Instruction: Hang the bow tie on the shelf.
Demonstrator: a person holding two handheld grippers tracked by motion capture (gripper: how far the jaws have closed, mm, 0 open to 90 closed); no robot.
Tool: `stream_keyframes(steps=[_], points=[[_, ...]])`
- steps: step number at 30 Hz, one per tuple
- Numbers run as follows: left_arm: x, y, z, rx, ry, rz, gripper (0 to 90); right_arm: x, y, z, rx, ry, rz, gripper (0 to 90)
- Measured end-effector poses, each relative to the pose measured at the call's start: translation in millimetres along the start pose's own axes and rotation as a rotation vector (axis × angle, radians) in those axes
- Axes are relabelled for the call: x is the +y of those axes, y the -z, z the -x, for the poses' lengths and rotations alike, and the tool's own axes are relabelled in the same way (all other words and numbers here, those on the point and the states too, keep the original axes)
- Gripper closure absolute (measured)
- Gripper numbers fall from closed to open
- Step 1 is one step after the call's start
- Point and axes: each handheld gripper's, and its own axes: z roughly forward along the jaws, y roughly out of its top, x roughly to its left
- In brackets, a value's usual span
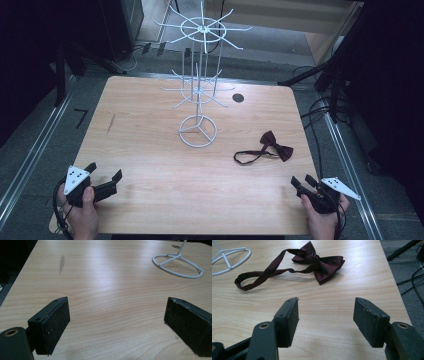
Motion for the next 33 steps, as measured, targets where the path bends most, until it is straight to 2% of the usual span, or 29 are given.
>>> stream_keyframes(steps=[5, 7, 9, 10, 11, 12, 14, 15, 18, 19, 21, 27, 29, 33], points=[[0.1, -0.2, 0.8, -0.003, -0.014, -0.004, 7.0, 2.5, -4.5, -0.3, -0.017, -0.071, -0.053, 37.9], [0.1, -0.4, 1.2, -0.003, -0.015, -0.004, 7.0, 3.5, -5.6, -1.5, -0.015, -0.073, -0.063, 37.8], [0.1, -0.3, 1.7, -0.001, -0.019, -0.006, 7.0, 8.4, -8.7, -6.6, -0.026, -0.041, -0.091, 37.0], [0.1, -0.3, 1.8, -0.001, -0.020, -0.005, 7.0, 12.5, -10.9, -10.2, -0.025, -0.010, -0.108, 35.5], [0.1, -0.3, 1.8, -0.001, -0.020, -0.005, 7.0, 12.5, -10.9, -10.2, -0.025, -0.010, -0.108, 35.5], [0.1, -0.4, 1.9, -0.001, -0.021, -0.006, 7.0, 19.7, -14.6, -16.1, -0.036, 0.033, -0.139, 34.1], [0.2, -0.4, 2.0, -0.002, -0.025, -0.008, 7.0, 26.5, -18.6, -19.5, -0.026, 0.046, -0.167, 32.0], [0.2, -0.4, 2.0, -0.002, -0.025, -0.008, 7.0, 26.5, -18.6, -19.5, -0.026, 0.046, -0.167, 32.0], [0.4, -0.6, 2.3, -0.006, -0.031, -0.011, 7.0, 39.6, -25.9, -24.2, -0.015, 0.008, -0.244, 27.8], [0.4, -0.6, 2.3, -0.006, -0.031, -0.011, 7.0, 39.6, -25.9, -24.2, -0.015, 0.008, -0.244, 27.8], [0.4, -0.9, 2.3, -0.010, -0.034, -0.011, 7.0, 50.9, -32.0, -30.8, -0.034, 0.004, -0.299, 25.1], [0.4, -1.2, 2.6, -0.011, -0.035, -0.010, 7.0, 68.3, -40.6, -40.8, -0.031, 0.028, -0.293, 23.8], [0.4, -1.1, 2.6, -0.010, -0.037, -0.012, 7.0, 74.4, -45.3, -43.5, -0.023, 0.023, -0.307, 23.0], [0.7, -1.8, 4.0, -0.005, -0.049, -0.019, 7.0, 87.8, -57.1, -49.5, -0.042, 0.045, -0.341, 21.3]])
